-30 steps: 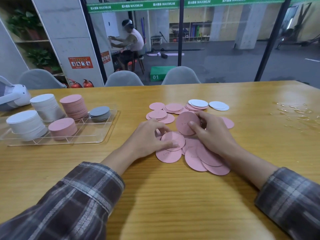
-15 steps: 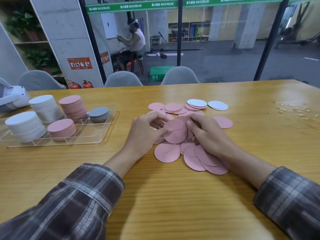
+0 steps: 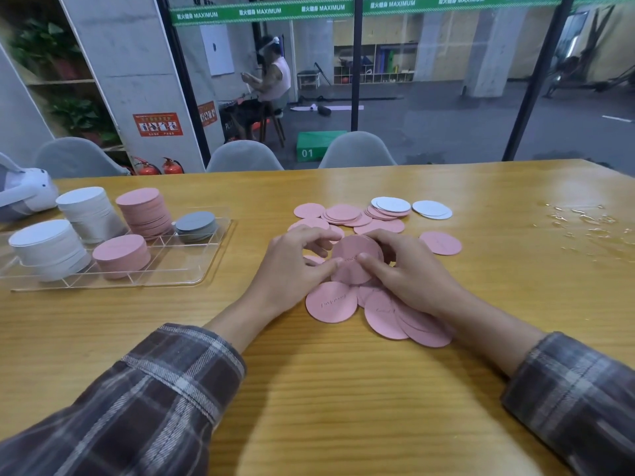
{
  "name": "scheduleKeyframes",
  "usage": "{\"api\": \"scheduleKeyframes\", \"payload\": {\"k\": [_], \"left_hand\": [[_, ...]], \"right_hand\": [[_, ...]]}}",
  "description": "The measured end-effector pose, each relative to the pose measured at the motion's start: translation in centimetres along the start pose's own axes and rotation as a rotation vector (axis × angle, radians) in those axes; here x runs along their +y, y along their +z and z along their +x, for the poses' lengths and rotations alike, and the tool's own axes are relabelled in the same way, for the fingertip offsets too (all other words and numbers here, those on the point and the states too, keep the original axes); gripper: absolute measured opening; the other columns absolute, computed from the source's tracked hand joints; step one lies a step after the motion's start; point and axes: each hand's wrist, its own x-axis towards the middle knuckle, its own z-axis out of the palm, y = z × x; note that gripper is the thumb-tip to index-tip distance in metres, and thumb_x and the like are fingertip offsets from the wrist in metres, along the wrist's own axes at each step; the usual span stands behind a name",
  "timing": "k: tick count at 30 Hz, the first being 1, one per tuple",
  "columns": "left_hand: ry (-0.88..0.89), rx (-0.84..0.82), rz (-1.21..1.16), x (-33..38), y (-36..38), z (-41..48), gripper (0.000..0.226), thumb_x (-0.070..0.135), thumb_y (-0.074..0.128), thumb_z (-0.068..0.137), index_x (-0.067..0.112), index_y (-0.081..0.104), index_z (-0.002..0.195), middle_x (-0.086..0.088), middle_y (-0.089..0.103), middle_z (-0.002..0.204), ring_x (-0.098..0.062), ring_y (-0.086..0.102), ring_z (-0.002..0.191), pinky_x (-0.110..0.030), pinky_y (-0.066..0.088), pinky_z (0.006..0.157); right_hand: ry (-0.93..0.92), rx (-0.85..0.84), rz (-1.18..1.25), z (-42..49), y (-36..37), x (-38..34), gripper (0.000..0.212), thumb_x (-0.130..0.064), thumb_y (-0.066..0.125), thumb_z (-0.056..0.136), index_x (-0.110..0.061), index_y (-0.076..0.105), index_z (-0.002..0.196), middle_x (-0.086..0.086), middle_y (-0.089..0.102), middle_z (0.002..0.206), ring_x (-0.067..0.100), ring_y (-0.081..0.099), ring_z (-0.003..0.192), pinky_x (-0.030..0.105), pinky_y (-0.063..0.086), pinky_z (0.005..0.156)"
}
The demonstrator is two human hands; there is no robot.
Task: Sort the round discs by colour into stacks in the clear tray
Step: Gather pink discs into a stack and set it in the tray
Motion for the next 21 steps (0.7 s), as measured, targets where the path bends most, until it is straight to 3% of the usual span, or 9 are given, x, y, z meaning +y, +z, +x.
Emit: {"api": "scheduleKeyframes", "payload": {"k": [5,9,12,15,21], "left_hand": [[-0.033,-0.217,0.213,-0.6,-1.3,-0.2,0.027,0.040,0.085,0.081,0.030,0.077,0.104,0.011,0.069,0.101,-0.005,0.063,0.091,-0.014,0.045,0.077],[-0.065,-0.363,0.205,-0.8,-2.8,-0.7,0.043,0.053,0.089,0.073,0.038,0.078,0.112,0.017,0.062,0.109,0.005,0.057,0.106,-0.002,0.039,0.083],[-0.055,-0.370,0.194,-0.8,-3.0,-0.6,0.043,0.052,0.092,0.069,0.037,0.080,0.107,0.016,0.065,0.109,-0.001,0.059,0.106,-0.005,0.040,0.083],[-0.042,-0.349,0.177,-0.6,-2.8,-0.5,0.035,0.042,0.095,0.069,0.031,0.081,0.099,0.012,0.068,0.098,-0.002,0.061,0.092,-0.009,0.042,0.075],[-0.048,-0.310,0.064,-0.4,-2.7,-0.5,0.030,0.028,0.095,0.071,0.032,0.078,0.096,0.009,0.070,0.087,-0.010,0.064,0.075,-0.016,0.049,0.068]], "right_hand": [[0.027,0.069,-0.041,0.1,-0.3,0.2,0.014,-0.021,0.064,0.097,-0.021,0.069,0.110,-0.017,0.070,0.089,0.000,0.062,0.081,0.020,0.048,0.073],[0.043,0.076,-0.037,0.1,-0.3,0.4,0.012,-0.022,0.064,0.097,-0.022,0.069,0.108,-0.018,0.069,0.087,0.001,0.062,0.080,0.022,0.048,0.073],[0.035,0.078,-0.065,0.0,-0.1,0.3,0.016,-0.023,0.064,0.098,-0.022,0.069,0.113,-0.017,0.070,0.089,-0.001,0.062,0.081,0.018,0.047,0.072],[0.016,0.085,-0.070,0.0,-0.1,0.0,0.018,-0.023,0.063,0.099,-0.021,0.070,0.116,-0.020,0.069,0.088,-0.005,0.061,0.080,0.011,0.042,0.068],[0.016,0.062,-0.055,-0.1,0.1,-0.1,0.013,-0.021,0.059,0.102,-0.018,0.070,0.109,-0.015,0.063,0.069,0.006,0.061,0.064,0.021,0.046,0.063]]}}
